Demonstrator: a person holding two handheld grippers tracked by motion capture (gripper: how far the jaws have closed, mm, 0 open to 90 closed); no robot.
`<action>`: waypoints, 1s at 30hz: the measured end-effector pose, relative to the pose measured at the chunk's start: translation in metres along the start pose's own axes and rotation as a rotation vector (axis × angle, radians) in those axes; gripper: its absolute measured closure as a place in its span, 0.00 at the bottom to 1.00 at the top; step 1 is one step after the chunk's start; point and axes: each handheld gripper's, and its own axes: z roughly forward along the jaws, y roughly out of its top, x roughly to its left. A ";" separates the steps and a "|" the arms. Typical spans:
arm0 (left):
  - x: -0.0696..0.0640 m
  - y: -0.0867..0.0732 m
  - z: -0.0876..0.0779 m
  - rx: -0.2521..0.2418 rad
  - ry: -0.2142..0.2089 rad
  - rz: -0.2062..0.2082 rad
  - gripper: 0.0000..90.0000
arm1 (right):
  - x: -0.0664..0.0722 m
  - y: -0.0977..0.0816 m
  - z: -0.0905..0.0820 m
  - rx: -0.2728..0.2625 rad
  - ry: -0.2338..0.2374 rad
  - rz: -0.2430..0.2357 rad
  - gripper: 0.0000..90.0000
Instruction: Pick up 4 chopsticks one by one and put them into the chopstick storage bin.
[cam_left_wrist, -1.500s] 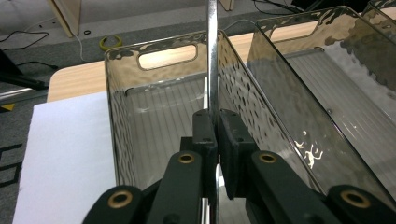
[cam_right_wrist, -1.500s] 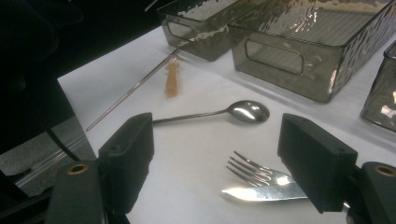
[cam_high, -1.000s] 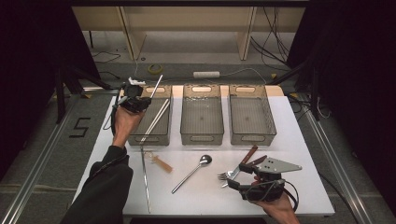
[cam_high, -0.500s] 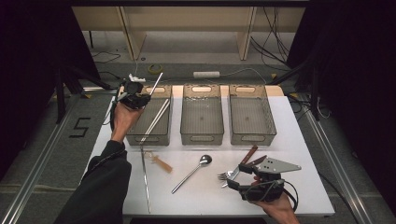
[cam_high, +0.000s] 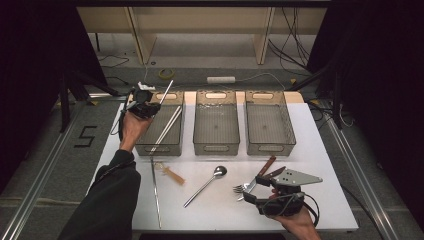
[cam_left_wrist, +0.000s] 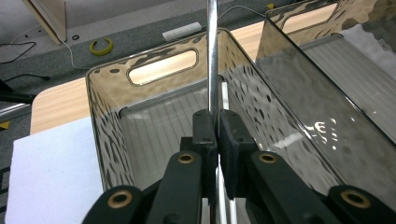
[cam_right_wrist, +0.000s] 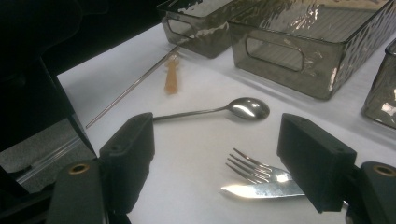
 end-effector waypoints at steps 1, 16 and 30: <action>0.000 -0.001 0.000 0.001 0.001 0.001 0.94 | 0.000 0.000 0.000 0.000 0.000 0.001 0.32; 0.006 -0.014 0.008 0.038 -0.008 0.001 0.94 | 0.000 0.000 0.000 0.000 0.001 -0.002 0.32; -0.011 -0.034 -0.025 0.084 -0.035 -0.164 0.57 | 0.001 0.000 0.000 0.003 0.002 -0.004 0.32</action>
